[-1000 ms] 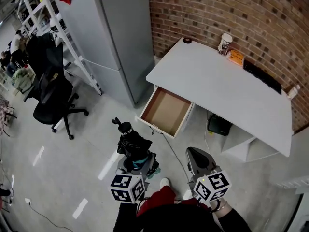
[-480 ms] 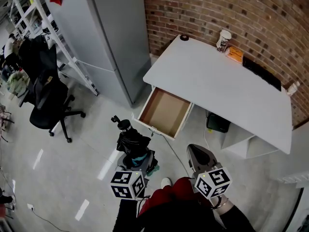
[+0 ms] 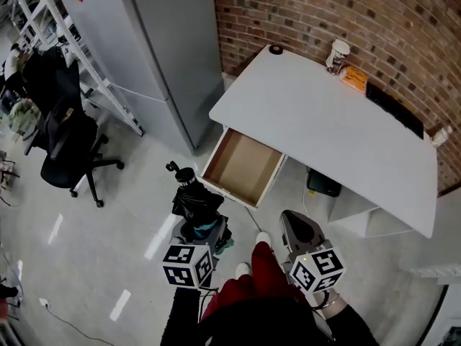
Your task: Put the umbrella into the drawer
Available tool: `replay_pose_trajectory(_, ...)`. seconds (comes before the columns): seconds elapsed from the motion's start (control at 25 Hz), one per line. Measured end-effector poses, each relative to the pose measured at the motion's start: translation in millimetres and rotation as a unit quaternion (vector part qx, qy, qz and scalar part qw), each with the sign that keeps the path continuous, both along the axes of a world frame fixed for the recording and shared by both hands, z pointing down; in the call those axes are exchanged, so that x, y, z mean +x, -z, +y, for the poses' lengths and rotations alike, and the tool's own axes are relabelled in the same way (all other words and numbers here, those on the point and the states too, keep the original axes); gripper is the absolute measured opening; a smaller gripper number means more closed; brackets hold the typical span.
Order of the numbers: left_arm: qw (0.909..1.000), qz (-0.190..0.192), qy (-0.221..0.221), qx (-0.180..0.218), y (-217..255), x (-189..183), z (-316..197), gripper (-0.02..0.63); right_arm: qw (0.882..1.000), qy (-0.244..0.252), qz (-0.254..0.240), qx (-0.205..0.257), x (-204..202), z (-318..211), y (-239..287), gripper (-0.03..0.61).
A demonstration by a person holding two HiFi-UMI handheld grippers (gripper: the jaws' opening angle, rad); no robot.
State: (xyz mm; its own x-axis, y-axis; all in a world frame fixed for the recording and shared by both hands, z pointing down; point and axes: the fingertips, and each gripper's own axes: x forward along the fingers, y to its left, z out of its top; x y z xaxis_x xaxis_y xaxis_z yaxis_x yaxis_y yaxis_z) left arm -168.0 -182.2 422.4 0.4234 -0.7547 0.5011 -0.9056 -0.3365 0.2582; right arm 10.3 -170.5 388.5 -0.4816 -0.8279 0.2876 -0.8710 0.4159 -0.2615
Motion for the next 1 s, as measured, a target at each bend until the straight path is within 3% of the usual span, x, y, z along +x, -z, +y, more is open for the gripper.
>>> replay_pose_trajectory(0.48, 0.9985, -0.047, -0.016, -0.02, -29, 29, -83, 0.258, 0.999, 0.03, 0.005, -0.027, 10, -70, -36, 0.011)
replay_pose_trajectory(1.0, 0.9956, -0.058, -0.035, -0.065, -113, 68, -144, 0.258, 0.995, 0.034, 0.013, -0.094, 34, -113, -109, 0.011)
